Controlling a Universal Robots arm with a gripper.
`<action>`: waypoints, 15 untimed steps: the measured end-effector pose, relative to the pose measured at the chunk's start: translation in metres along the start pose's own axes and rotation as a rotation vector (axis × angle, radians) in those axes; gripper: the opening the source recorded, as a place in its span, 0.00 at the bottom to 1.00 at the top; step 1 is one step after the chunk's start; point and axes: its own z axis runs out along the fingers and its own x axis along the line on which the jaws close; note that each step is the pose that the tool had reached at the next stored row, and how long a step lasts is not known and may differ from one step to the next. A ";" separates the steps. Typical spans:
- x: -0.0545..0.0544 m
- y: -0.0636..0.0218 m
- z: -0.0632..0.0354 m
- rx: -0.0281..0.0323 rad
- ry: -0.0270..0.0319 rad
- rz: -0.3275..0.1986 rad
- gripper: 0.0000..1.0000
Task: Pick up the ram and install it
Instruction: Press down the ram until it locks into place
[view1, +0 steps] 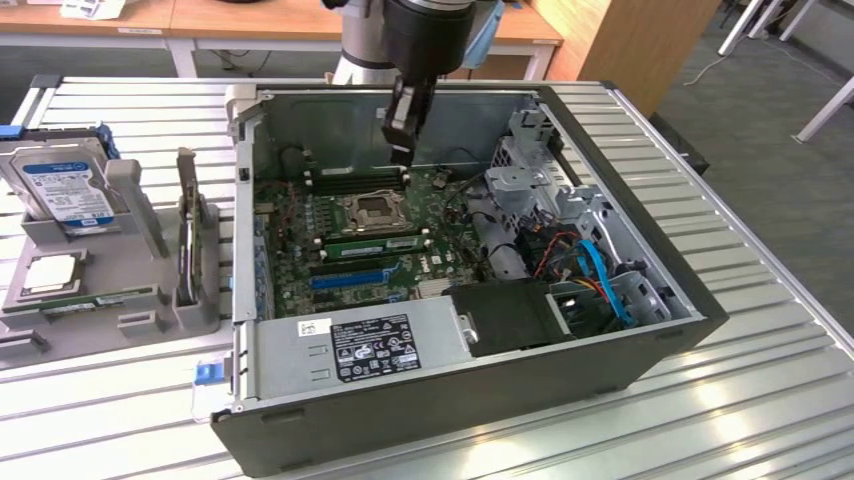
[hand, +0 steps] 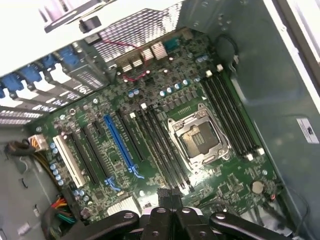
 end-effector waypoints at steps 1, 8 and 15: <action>0.000 0.0000 0.0000 0.0005 -0.0005 0.013 0.10; 0.000 0.0000 0.0000 0.0042 -0.0042 0.115 0.10; 0.000 0.0000 0.0000 0.0081 -0.0080 0.223 0.10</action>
